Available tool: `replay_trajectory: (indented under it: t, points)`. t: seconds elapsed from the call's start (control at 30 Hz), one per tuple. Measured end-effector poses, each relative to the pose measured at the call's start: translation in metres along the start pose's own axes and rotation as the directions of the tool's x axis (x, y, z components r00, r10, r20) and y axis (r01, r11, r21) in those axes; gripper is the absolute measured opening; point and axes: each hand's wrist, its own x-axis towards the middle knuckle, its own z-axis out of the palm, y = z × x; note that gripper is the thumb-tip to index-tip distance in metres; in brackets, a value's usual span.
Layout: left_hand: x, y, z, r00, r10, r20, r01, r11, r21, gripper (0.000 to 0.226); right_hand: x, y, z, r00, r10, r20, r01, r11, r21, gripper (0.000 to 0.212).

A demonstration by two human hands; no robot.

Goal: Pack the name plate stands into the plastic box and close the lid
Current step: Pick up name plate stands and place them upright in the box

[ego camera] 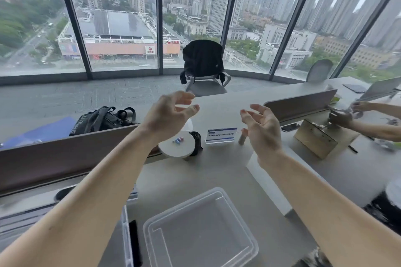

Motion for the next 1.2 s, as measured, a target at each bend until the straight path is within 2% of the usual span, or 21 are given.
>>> replay_trajectory:
  t: [0.17, 0.4, 0.53, 0.7, 0.93, 1.2]
  points:
    - [0.045, -0.005, 0.062, 0.995, -0.100, 0.018, 0.100, 0.994, -0.044, 0.040, 0.059, 0.027, -0.038, 0.998, 0.046, -0.038, -0.047, 0.999, -0.019, 0.033]
    - [0.121, -0.043, 0.130, 0.980, -0.194, 0.053, 0.199, 0.971, -0.129, 0.042, 0.126, 0.078, -0.040, 0.990, 0.120, -0.075, -0.126, 0.989, -0.084, 0.034]
    - [0.166, -0.088, 0.165, 0.963, -0.247, 0.104, 0.258, 0.960, -0.112, 0.050, 0.171, 0.118, -0.026, 0.984, 0.160, -0.084, -0.170, 0.976, -0.134, 0.031]
    - [0.217, -0.165, 0.213, 0.931, -0.342, 0.129, 0.344, 0.939, 0.008, 0.053, 0.235, 0.198, -0.002, 0.963, 0.257, -0.086, -0.267, 0.954, -0.135, 0.027]
    - [0.245, -0.281, 0.301, 0.858, -0.508, 0.069, 0.513, 0.852, -0.104, 0.057, 0.311, 0.343, 0.021, 0.881, 0.455, -0.128, -0.467, 0.880, -0.088, 0.031]
    - [0.302, -0.348, 0.372, 0.795, -0.607, -0.015, 0.572, 0.757, -0.315, 0.053, 0.383, 0.441, 0.024, 0.852, 0.497, -0.168, -0.523, 0.825, -0.213, 0.029]
